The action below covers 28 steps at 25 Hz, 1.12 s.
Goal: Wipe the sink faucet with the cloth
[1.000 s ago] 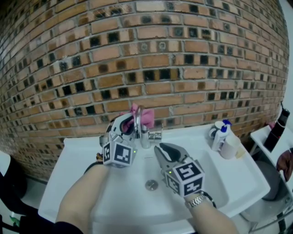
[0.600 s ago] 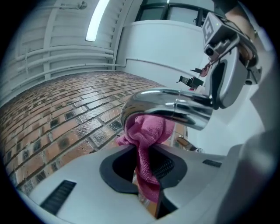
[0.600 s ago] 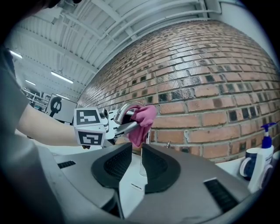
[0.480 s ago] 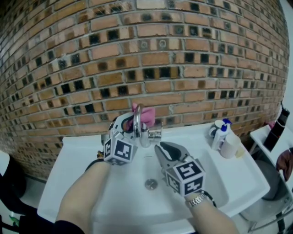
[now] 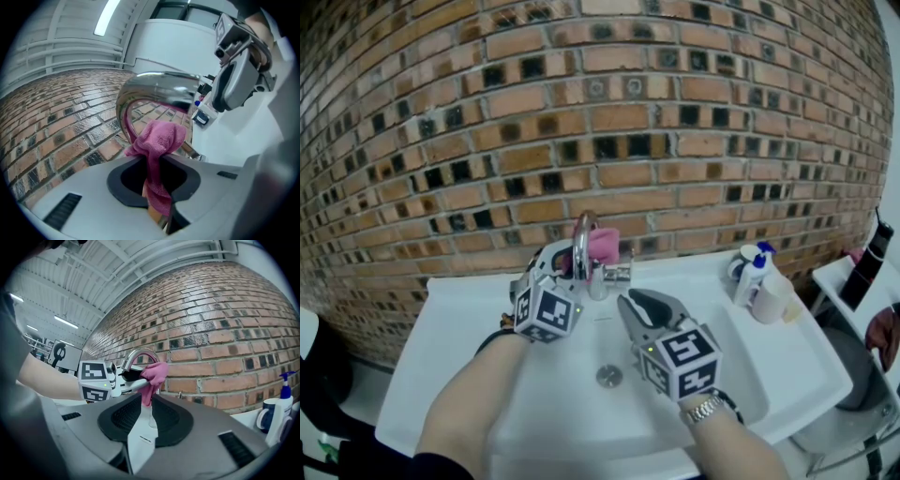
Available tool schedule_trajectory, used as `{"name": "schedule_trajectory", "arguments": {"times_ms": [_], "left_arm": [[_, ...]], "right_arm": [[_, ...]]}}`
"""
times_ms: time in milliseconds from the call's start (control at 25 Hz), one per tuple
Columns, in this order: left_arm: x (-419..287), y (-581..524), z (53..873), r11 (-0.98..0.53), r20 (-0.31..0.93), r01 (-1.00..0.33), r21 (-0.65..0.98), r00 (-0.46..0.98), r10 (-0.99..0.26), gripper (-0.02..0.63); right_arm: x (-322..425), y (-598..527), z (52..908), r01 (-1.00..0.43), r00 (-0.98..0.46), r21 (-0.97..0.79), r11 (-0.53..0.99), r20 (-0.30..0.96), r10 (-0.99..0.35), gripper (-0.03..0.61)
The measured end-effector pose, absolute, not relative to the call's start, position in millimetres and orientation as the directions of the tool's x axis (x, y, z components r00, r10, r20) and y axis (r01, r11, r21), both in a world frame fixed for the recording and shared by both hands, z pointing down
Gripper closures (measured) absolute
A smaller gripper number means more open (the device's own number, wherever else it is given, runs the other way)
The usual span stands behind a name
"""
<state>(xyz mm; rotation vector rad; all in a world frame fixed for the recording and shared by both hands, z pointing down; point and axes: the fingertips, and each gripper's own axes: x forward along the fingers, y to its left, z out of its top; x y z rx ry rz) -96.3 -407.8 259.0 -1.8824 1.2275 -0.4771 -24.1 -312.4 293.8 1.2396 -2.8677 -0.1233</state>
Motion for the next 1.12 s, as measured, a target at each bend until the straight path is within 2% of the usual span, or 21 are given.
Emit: {"name": "schedule_trajectory", "arguments": {"times_ms": [1120], "left_arm": [[-93,-403,357,-0.348,0.124,-0.525,-0.777,0.413,-0.902,0.549]], "right_arm": [[-26,-312,295,-0.724,-0.689,0.078,0.686,-0.018,-0.725,0.492]]}}
